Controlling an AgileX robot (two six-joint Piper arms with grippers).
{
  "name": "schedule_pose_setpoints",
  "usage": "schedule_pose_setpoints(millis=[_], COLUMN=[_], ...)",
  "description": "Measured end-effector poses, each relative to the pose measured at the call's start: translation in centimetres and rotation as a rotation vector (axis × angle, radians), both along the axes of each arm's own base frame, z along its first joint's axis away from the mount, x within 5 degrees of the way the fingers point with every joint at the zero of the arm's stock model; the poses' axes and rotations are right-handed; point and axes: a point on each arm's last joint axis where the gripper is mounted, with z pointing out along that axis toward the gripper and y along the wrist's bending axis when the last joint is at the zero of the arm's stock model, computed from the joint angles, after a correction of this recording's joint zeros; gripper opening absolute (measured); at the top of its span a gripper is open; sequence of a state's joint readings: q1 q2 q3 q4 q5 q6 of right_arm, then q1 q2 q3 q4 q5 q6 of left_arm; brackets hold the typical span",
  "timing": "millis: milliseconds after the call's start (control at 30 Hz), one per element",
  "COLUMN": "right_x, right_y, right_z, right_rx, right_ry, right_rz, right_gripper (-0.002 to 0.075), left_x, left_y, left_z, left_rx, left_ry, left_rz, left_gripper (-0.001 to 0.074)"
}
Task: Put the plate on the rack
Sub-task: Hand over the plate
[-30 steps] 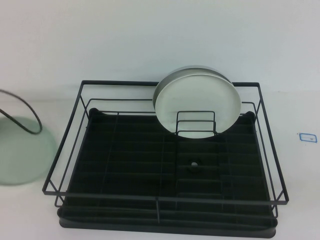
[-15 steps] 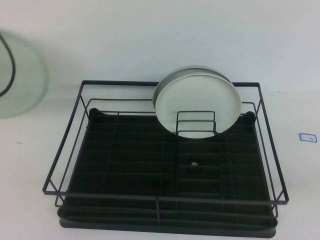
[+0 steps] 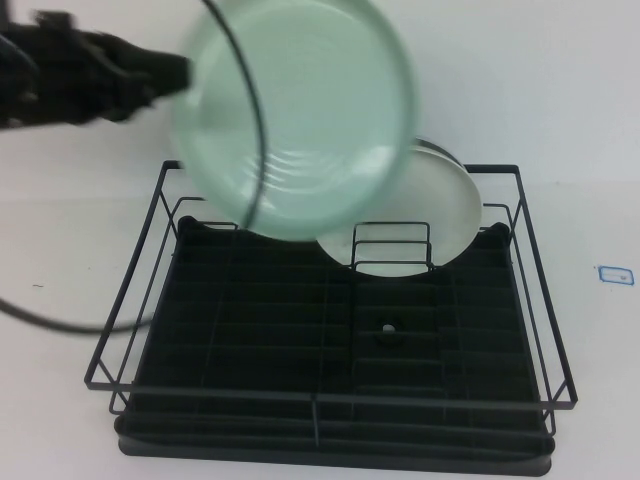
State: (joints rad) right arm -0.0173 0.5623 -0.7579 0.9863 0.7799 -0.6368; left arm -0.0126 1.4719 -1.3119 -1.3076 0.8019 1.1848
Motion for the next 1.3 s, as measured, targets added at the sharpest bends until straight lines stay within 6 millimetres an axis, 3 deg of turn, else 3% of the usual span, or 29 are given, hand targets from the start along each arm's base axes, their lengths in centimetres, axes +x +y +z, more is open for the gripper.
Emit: schedule_pose_setpoints(millis=[133,267,400,600,867,933,1033,1067,1133,1300], right_x=[1.4,3.3,5.3,7.8,11.1,11.8,12.2,12.3,12.6,12.7], right_y=[0.9,1.1,1.1,1.1,1.6,1.7,1.9,1.9,1.7,1.7], right_z=[1.1,0.7,-0.2,-1.5,-3.2,-3.6,-3.8,-3.9,-4.1,-4.2], right_rx=[0.154,0.189,0.192,0.209,0.279,0.304,0.317,0.304,0.267,0.217], right_ry=[-0.046,-0.017,0.043,0.112,0.162,0.168,0.146,0.131,0.097,0.042], right_rz=[0.106,0.141,0.138,0.146,0.234,0.261,0.299,0.301,0.280,0.283], right_gripper=[0.0092,0.0296,0.0465,0.0514,0.0496,0.0426,0.0224,0.0188,0.0160,0.0125], left_x=[-1.3,-2.3,-2.8,-2.8,-3.0,-3.1,-3.3,-3.3,-3.4,-3.9], left_y=[-4.4,-6.9,-8.1,-8.2,-8.3,-8.4,-8.4,-8.5,-8.5,-8.6], left_z=[-0.6,-0.4,0.0,0.1,0.5,0.5,0.5,0.5,0.5,0.8], left_rx=[-0.033,-0.052,-0.111,-0.142,-0.197,-0.198,-0.196,-0.194,-0.188,-0.212], left_ry=[-0.047,-0.075,-0.067,-0.052,-0.043,-0.042,-0.045,-0.050,-0.065,-0.067], left_rz=[-0.162,-0.243,-0.272,-0.266,-0.282,-0.291,-0.312,-0.319,-0.339,-0.382], left_gripper=[0.0001,0.0001,0.0001,0.0001,0.0001,0.0001,0.0008,0.0027,0.0108,0.0459])
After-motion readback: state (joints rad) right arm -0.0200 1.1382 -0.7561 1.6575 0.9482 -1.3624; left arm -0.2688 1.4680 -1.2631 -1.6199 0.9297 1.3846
